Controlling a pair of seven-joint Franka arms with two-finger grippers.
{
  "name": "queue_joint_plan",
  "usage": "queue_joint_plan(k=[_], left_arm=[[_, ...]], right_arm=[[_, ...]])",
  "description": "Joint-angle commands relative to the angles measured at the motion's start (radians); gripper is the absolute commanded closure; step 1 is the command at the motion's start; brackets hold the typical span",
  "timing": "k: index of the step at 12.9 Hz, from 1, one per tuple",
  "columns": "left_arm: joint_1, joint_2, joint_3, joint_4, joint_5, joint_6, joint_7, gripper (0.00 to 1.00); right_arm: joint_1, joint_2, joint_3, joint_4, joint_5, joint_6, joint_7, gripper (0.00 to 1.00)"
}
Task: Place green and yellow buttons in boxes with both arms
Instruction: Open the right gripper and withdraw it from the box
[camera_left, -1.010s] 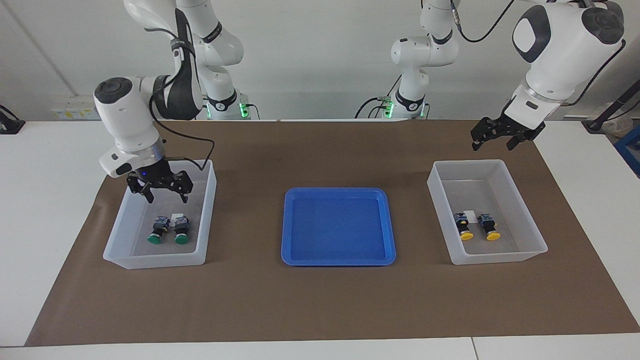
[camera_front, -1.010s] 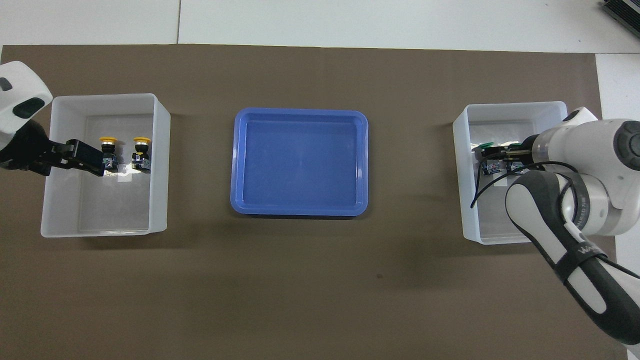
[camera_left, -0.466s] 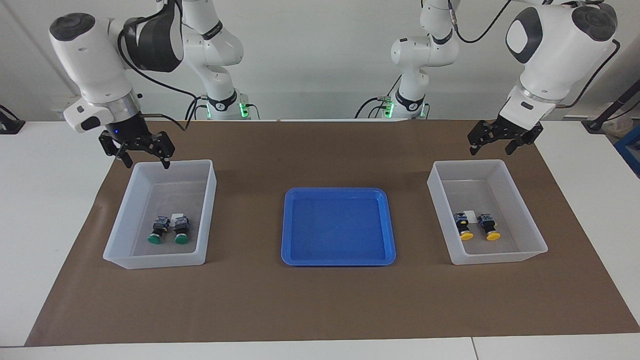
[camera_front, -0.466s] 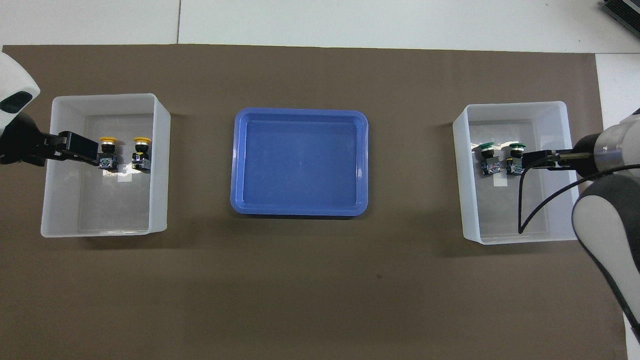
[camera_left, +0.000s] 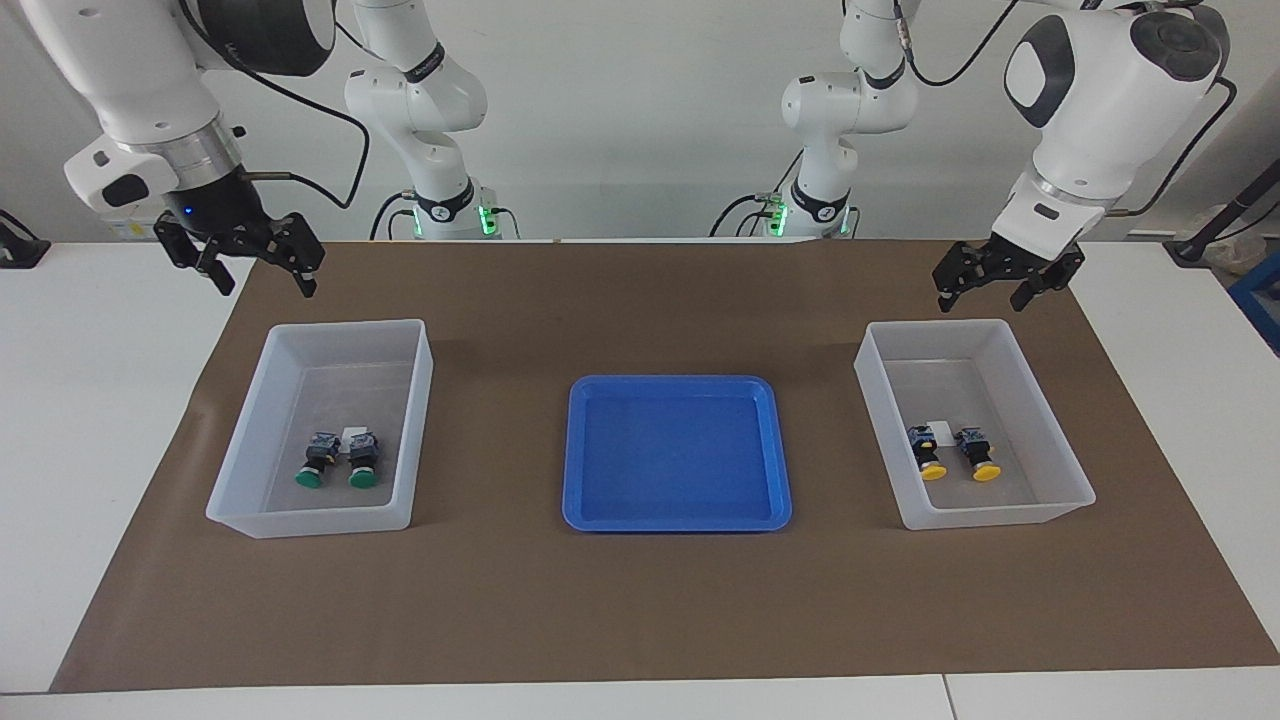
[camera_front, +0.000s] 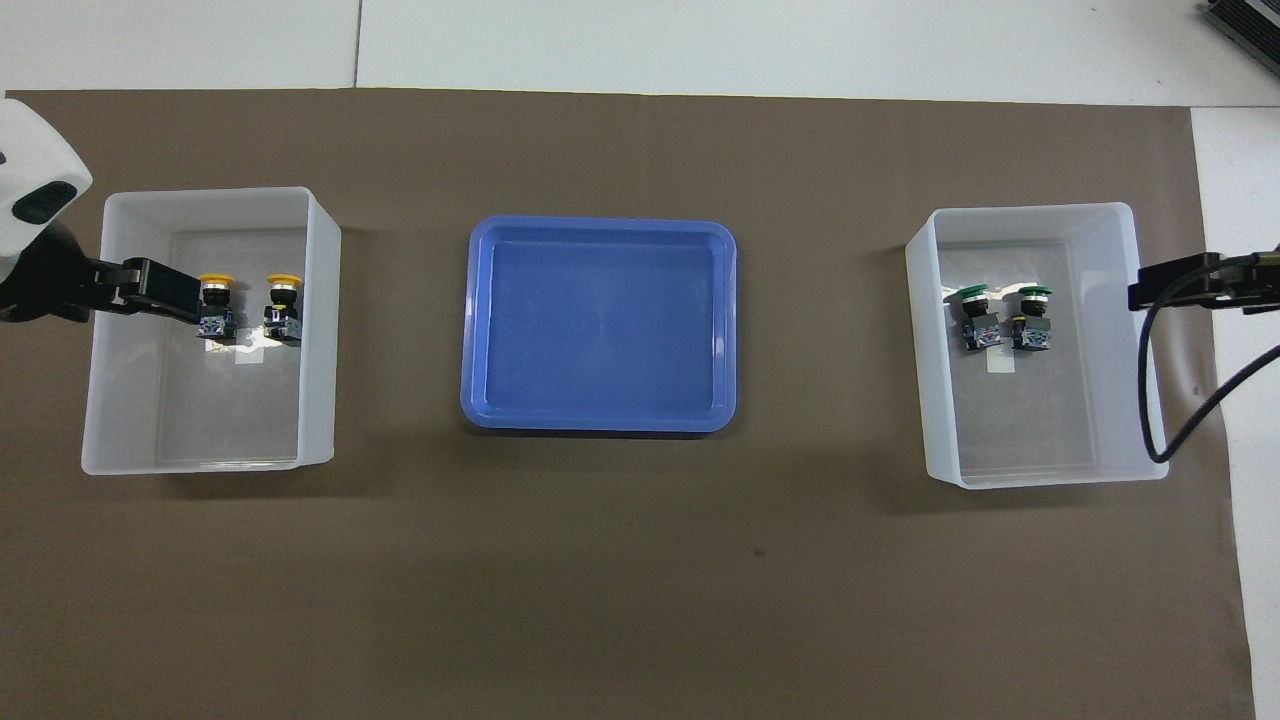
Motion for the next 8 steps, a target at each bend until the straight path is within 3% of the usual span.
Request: queue_joint_plan(k=[1, 8], left_arm=[[-0.011, -0.021, 0.007, -0.033, 0.024, 0.035, -0.002, 0.00], [-0.010, -0.021, 0.007, -0.033, 0.022, 0.044, -0.057, 0.00]], right_arm=[[-0.007, 0.023, 0.007, 0.000, 0.021, -0.029, 0.002, 0.00], [0.002, -0.005, 0.007, -0.057, 0.021, -0.026, 0.008, 0.00]])
